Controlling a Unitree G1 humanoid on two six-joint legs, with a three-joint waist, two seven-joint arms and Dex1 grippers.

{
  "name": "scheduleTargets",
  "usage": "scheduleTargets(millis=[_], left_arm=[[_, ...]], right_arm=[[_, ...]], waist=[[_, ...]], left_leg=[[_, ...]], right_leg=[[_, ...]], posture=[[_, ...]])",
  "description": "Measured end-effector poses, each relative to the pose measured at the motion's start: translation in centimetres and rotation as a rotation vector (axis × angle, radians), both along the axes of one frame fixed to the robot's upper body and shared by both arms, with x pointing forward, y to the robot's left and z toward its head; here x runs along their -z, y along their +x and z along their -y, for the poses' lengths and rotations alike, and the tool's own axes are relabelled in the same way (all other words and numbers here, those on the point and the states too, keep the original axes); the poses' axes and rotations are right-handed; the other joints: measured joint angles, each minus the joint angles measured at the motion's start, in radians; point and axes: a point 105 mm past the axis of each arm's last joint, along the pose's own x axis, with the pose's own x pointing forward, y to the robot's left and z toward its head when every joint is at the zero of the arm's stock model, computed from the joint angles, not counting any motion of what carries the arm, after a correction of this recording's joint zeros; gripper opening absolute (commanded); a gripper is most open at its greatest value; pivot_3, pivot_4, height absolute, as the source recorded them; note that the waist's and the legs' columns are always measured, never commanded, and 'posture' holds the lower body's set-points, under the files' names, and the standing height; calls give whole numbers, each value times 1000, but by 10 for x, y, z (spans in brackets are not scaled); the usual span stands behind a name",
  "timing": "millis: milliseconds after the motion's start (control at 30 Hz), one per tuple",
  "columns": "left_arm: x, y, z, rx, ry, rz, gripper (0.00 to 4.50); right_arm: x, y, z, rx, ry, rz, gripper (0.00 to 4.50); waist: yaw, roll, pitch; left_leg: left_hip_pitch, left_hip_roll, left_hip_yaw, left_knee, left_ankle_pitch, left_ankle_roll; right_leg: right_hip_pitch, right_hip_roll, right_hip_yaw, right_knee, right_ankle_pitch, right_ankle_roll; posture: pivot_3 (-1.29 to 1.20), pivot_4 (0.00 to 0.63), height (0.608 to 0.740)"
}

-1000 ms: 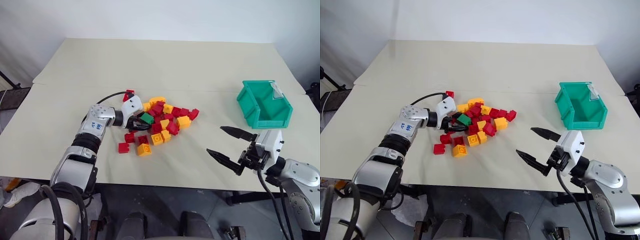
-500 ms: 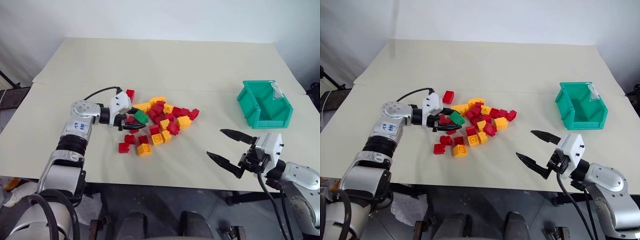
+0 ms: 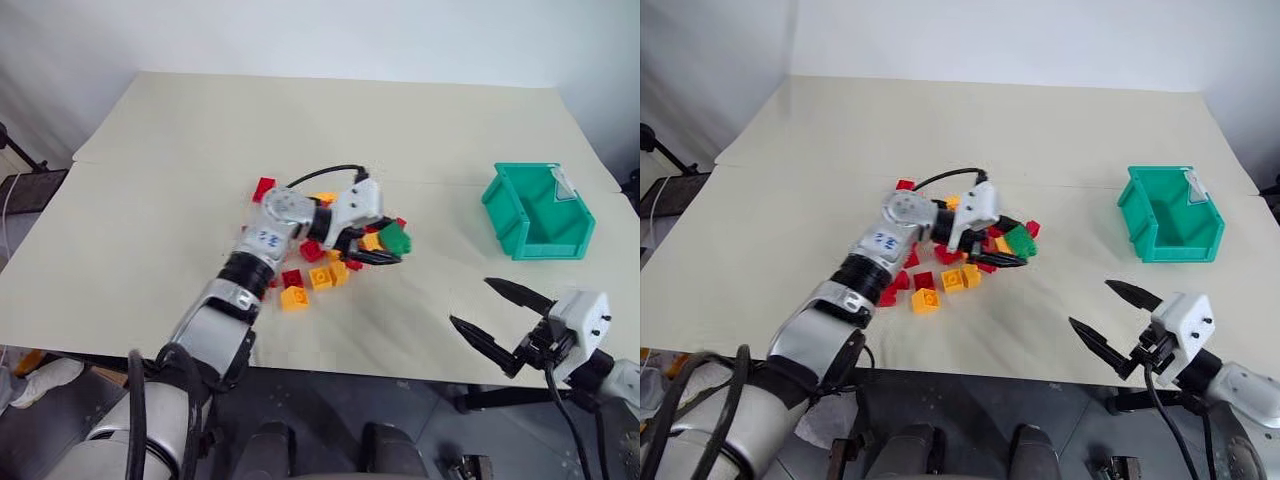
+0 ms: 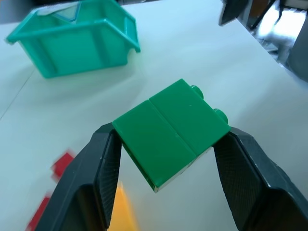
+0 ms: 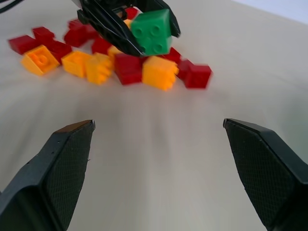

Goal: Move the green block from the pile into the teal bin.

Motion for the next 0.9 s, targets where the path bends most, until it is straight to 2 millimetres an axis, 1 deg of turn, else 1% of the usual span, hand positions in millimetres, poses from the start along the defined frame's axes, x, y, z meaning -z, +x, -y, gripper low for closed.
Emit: scheduleTargets(millis=[67,167,233,267,300,367,400,500,567,667,733,800,833,867,900], left_arm=[[16,-3,16,-5,67,3,2554],[36,-6,21,-10,133,7,2554],[41,-10,26,7,144,0,3267],[42,-11,27,11,147,-6,3386],[44,-12,27,19,150,-13,3641],[42,-16,30,44,132,-27,4280],[40,-17,31,54,115,-38,4475],[28,-20,25,99,55,-80,4475],[23,-19,20,117,41,-73,4475],[14,-11,2,96,-14,-56,4475],[-3,-5,-17,84,-124,-43,4475],[-24,-2,-43,93,-239,-8,4475],[-33,-2,-60,96,-277,29,4475],[-36,-2,-73,88,-292,48,4475],[-37,-2,-93,68,-306,68,4475]], right_arm=[[4,-6,5,32,1,-7,4500],[6,-12,10,76,10,-7,4500],[8,-17,7,88,11,-5,4500],[7,-19,6,94,16,1,4500],[7,-19,5,98,17,10,4500],[5,-18,0,102,26,29,4500],[4,-16,-2,101,27,35,4500],[0,-7,-6,104,48,47,4500],[-6,2,-7,112,53,66,4500],[-12,18,-12,103,57,59,4500],[-16,30,-20,79,63,33,4500],[-17,42,-28,56,54,-7,4500],[-16,48,-33,38,43,-33,4500],[-15,51,-35,29,35,-51,4500],[-13,56,-40,9,20,-82,4500]], waist=[[1,0,0],[-8,0,0],[-10,0,0],[-11,0,0],[-13,0,0],[-15,0,0],[-15,0,0],[-18,0,0],[-19,0,0],[-20,1,0],[-24,1,0],[-26,1,0],[-27,1,0],[-25,1,0],[-26,1,0]], left_leg=[[0,0,0,0,0,0],[0,0,1,0,0,0],[0,0,1,0,0,0],[0,0,1,0,0,0],[-1,0,1,1,0,1],[-2,0,0,3,0,1],[-2,0,0,3,0,1],[-3,0,0,4,0,1],[-3,0,0,4,0,1],[-3,0,0,5,0,1],[-3,1,-1,5,0,1],[-3,1,-2,5,0,1],[-3,1,-2,5,0,1],[-3,1,-3,5,0,1],[-3,1,-3,6,0,0]], right_leg=[[0,0,0,-1,0,0],[-1,0,1,-1,0,0],[-1,0,1,-1,0,0],[-1,0,1,-1,0,0],[-1,0,1,-1,0,0],[-1,0,1,-1,0,0],[-1,0,1,-1,0,0],[-1,0,1,0,0,0],[-1,0,1,0,0,0],[-2,0,1,1,0,-1],[-3,0,1,2,0,-1],[-3,0,0,3,0,-1],[-3,0,0,3,0,-1],[-3,0,-1,3,0,-1],[-2,0,-1,3,0,-1]], posture=[[0,150,740],[0,150,740],[0,150,740],[0,150,740],[0,150,740],[0,150,740],[0,150,740],[0,150,740],[0,150,740],[0,150,740],[0,150,740],[0,150,740],[0,150,740],[0,150,740],[0,150,740]])
